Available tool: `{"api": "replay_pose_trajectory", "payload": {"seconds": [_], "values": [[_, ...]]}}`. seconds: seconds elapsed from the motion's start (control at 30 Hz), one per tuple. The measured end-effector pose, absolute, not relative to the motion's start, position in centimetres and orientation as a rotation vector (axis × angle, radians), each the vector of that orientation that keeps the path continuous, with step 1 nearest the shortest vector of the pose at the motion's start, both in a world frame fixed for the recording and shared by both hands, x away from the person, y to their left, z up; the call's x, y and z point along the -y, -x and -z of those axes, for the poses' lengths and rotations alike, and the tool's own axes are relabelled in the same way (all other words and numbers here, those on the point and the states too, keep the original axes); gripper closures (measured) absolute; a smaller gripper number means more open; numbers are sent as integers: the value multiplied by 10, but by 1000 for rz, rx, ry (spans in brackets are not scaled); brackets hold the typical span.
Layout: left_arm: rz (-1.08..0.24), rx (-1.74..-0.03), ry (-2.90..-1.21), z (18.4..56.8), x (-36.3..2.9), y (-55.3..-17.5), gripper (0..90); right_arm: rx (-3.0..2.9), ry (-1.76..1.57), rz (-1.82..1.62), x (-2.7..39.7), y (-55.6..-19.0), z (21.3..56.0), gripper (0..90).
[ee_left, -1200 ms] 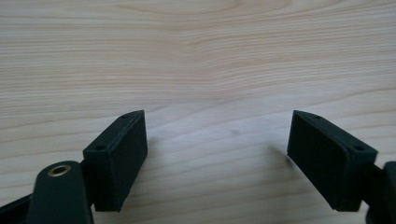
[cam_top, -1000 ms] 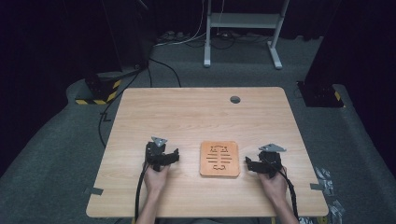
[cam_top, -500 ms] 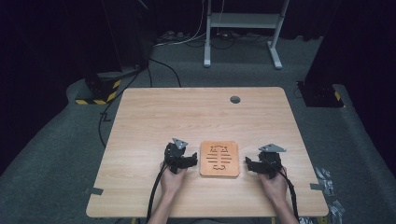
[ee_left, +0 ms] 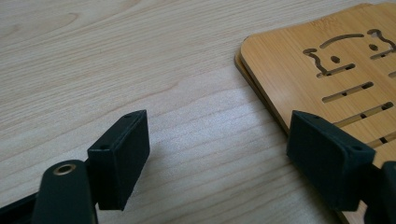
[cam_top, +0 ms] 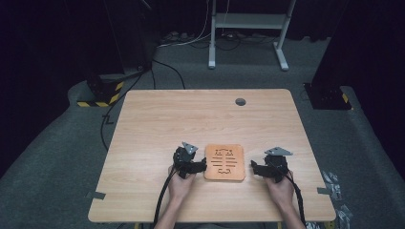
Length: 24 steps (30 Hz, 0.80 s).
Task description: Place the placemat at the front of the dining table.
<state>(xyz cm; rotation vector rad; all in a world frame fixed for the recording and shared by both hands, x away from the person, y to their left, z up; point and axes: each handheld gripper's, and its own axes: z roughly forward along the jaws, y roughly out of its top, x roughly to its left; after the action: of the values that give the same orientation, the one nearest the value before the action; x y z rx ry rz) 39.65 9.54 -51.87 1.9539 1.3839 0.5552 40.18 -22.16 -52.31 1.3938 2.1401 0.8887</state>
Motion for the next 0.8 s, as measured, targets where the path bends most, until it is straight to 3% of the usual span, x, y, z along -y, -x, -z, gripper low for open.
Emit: {"api": "replay_pose_trajectory", "payload": {"seconds": [0.8], "values": [[-564, -1355, -1965, 517, -82, -396, 231, -2140, -1394, -889, 222, -402, 523, 196]]}}
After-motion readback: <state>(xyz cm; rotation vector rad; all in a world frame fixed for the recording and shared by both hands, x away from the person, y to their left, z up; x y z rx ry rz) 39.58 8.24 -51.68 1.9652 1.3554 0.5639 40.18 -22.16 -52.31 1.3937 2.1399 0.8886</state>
